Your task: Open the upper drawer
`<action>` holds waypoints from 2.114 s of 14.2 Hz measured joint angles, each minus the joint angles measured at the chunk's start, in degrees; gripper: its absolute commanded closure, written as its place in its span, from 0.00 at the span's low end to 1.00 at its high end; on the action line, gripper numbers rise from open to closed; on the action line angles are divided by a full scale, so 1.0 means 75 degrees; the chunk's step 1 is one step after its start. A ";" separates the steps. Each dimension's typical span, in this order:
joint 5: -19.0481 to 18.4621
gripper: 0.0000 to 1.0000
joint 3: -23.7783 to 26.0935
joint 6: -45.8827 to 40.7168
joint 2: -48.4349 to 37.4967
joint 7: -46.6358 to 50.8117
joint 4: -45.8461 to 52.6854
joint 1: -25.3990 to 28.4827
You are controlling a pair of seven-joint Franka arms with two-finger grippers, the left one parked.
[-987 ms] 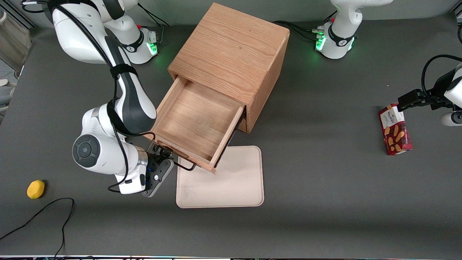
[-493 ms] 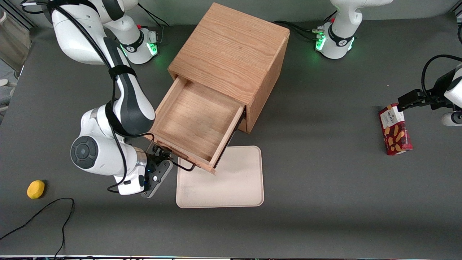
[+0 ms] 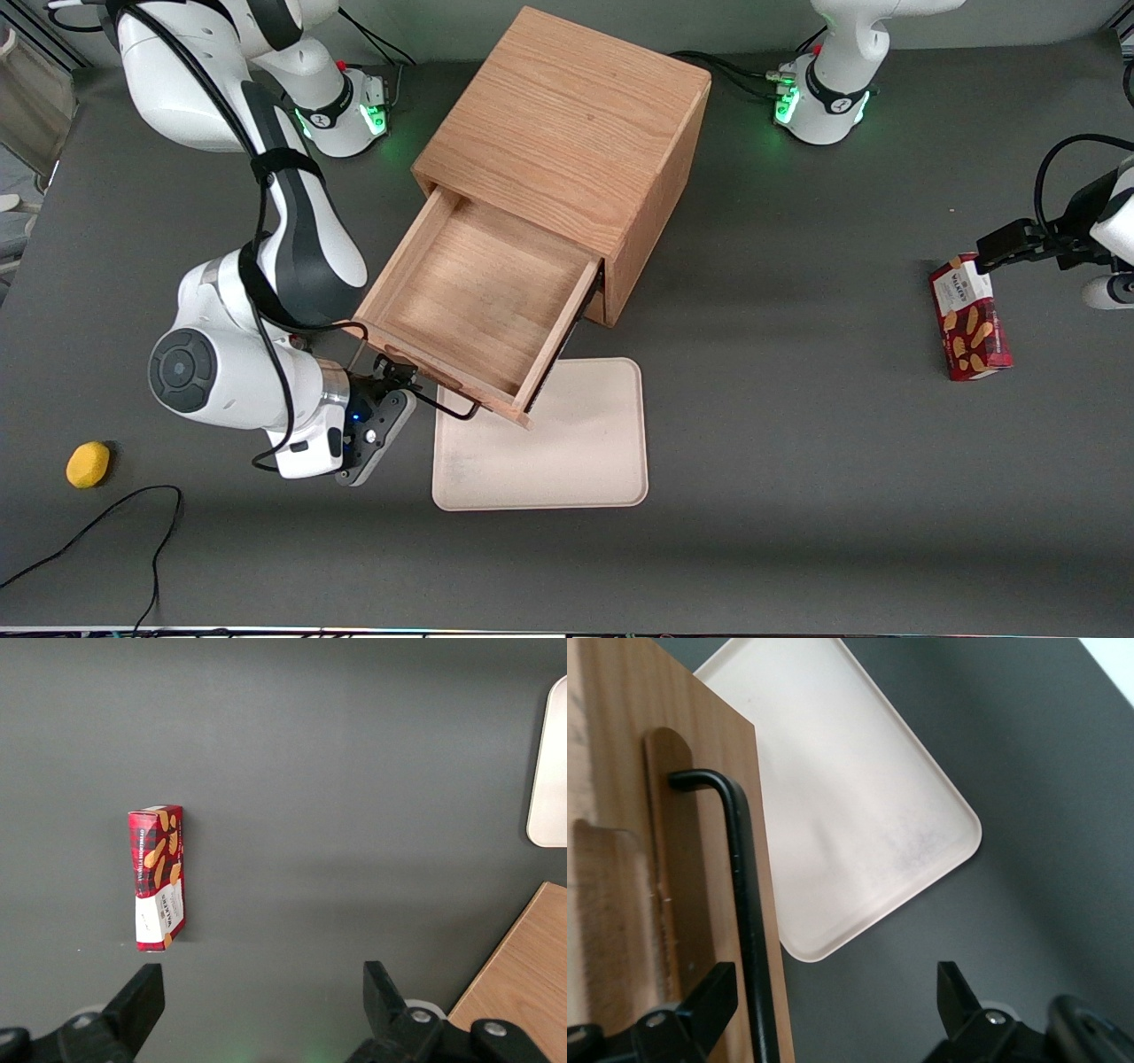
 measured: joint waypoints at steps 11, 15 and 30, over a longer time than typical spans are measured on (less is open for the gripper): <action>-0.0023 0.00 -0.0044 -0.0743 -0.1322 0.0034 0.0149 -0.0041; -0.0128 0.00 -0.0060 -0.0847 -0.1981 0.0039 0.0049 -0.0041; -0.0848 0.00 -0.0087 -0.0911 -0.4328 0.3269 -0.1948 -0.1167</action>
